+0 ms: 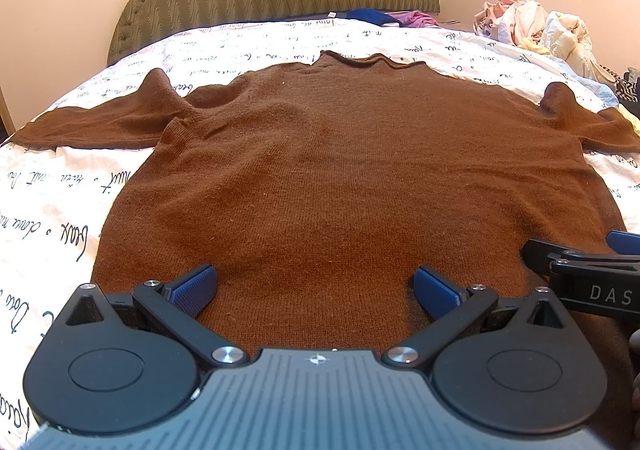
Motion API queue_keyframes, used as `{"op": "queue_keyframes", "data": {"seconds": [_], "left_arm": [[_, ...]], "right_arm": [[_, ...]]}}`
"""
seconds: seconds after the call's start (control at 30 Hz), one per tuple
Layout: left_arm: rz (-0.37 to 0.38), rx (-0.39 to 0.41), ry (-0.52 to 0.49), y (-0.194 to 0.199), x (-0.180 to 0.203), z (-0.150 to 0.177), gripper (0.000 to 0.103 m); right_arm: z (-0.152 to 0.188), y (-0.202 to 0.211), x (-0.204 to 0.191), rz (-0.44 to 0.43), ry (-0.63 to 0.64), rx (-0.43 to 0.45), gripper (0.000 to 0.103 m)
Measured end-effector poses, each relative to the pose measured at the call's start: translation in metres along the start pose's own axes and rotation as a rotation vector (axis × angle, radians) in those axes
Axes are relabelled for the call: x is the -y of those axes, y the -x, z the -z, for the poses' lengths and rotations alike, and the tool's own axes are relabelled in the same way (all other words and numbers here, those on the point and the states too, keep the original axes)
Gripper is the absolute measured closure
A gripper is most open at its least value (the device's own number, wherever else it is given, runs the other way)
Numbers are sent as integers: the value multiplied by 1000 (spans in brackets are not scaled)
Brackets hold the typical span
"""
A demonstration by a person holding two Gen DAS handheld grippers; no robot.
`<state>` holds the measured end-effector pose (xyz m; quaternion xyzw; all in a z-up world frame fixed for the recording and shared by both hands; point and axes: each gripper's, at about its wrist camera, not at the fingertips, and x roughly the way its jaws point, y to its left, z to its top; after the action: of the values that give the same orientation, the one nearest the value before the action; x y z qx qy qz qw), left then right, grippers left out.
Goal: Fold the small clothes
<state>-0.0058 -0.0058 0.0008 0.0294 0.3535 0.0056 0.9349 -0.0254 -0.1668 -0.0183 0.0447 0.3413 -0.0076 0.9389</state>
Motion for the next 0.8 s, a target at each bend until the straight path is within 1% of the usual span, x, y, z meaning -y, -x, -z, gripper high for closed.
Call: {"op": "queue_keyframes", "data": {"seconds": [0.1, 0.17, 0.2, 0.27, 0.3, 0.33, 0.37, 0.4, 0.47, 0.53, 0.57, 0.6, 0.63, 0.67, 0.7, 0.73, 0.77, 0.8], "left_arm": [[0, 0, 0, 0, 0, 0, 0], [1, 0, 0, 0, 0, 0, 0], [1, 0, 1, 0, 0, 0, 0], [1, 0, 1, 0, 1, 0, 0], [2, -1, 1, 0, 1, 0, 0], [3, -1, 2, -1, 1, 0, 0], [4, -1, 2, -1, 1, 0, 0], [5, -2, 2, -1, 1, 0, 0], [7, -2, 2, -2, 1, 0, 0], [8, -2, 2, -2, 1, 0, 0], [8, -2, 3, -2, 1, 0, 0], [8, -2, 3, -2, 1, 0, 0], [8, -2, 3, -2, 1, 0, 0], [8, -2, 3, -2, 1, 0, 0], [8, -3, 3, -2, 1, 0, 0], [8, -3, 3, -2, 1, 0, 0], [8, -3, 3, -2, 1, 0, 0], [9, -3, 3, -2, 1, 0, 0]], "right_arm": [[0, 0, 0, -3, 0, 0, 0], [-2, 5, 6, -33, -20, 4, 0], [-5, 9, 15, -75, -61, 13, 0], [-16, 21, 50, -216, -196, 52, 0], [-22, 27, 73, -284, -276, 92, 0], [-30, 32, 97, -321, -355, 136, 0], [-37, 35, 123, -340, -420, 179, 0], [-45, 36, 150, -340, -477, 217, 0], [-61, 34, 213, -274, -597, 284, 0], [-70, 29, 273, -169, -695, 343, 0], [-72, 24, 305, -107, -765, 352, 0], [-70, 19, 333, -62, -843, 356, 0], [-63, 12, 362, -44, -934, 357, 0], [-56, 4, 385, -48, -1013, 344, 0], [-47, -6, 405, -53, -1104, 322, 0], [-37, -15, 416, -55, -1177, 307, 0], [-30, -23, 425, -69, -1217, 308, 5], [-26, -28, 430, -67, -1222, 308, 14]]}}
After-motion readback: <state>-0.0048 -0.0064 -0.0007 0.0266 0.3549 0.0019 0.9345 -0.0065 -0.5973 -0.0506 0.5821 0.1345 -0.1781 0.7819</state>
